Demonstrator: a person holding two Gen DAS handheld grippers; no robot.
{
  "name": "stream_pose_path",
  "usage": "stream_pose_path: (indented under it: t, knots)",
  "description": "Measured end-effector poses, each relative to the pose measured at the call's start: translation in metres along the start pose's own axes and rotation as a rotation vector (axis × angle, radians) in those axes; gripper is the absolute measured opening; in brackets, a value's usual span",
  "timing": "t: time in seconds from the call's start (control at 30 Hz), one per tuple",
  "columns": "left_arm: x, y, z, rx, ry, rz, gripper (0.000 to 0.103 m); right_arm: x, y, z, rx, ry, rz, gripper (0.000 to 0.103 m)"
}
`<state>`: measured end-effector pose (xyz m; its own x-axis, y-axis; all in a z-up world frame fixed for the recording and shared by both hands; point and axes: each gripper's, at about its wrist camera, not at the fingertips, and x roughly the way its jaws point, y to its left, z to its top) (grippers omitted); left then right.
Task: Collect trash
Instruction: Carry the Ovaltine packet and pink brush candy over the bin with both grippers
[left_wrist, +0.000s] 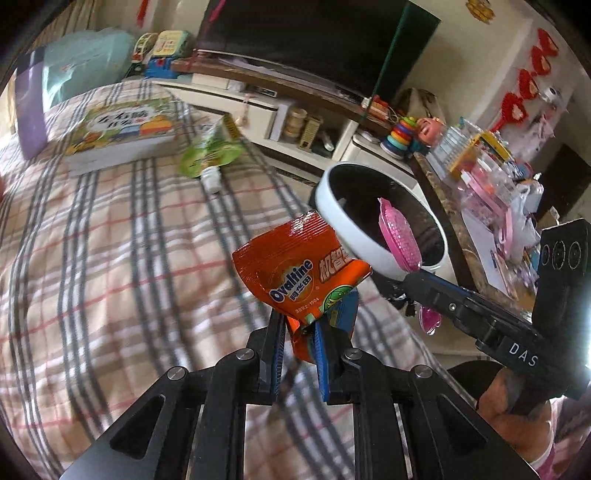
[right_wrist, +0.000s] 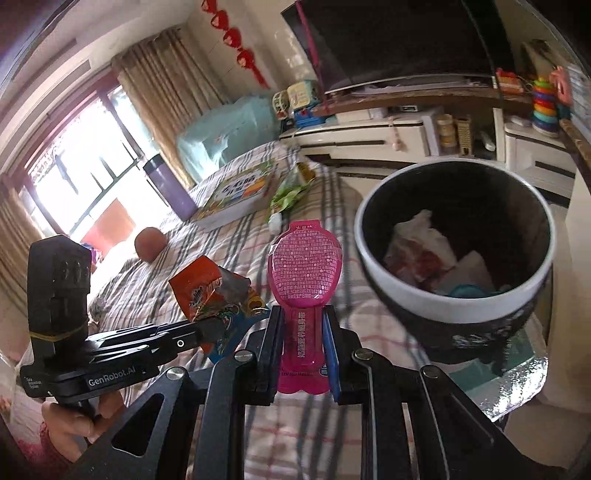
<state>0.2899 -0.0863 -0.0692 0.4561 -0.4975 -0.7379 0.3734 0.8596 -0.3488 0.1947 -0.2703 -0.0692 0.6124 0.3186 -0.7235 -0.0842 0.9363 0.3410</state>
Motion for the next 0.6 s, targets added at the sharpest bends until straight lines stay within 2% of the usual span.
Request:
stream_pose_path:
  t: [0.23,0.6]
  knots:
    - [0.008,-0.022,0.010,0.058,-0.003,0.006,0.013,-0.017,-0.021,0.003,0.033,-0.039,-0.023,0.020]
    - [0.029,-0.041,0.028,0.093,0.004,-0.009,0.013,-0.033,-0.048,0.014,0.073,-0.084,-0.066,0.020]
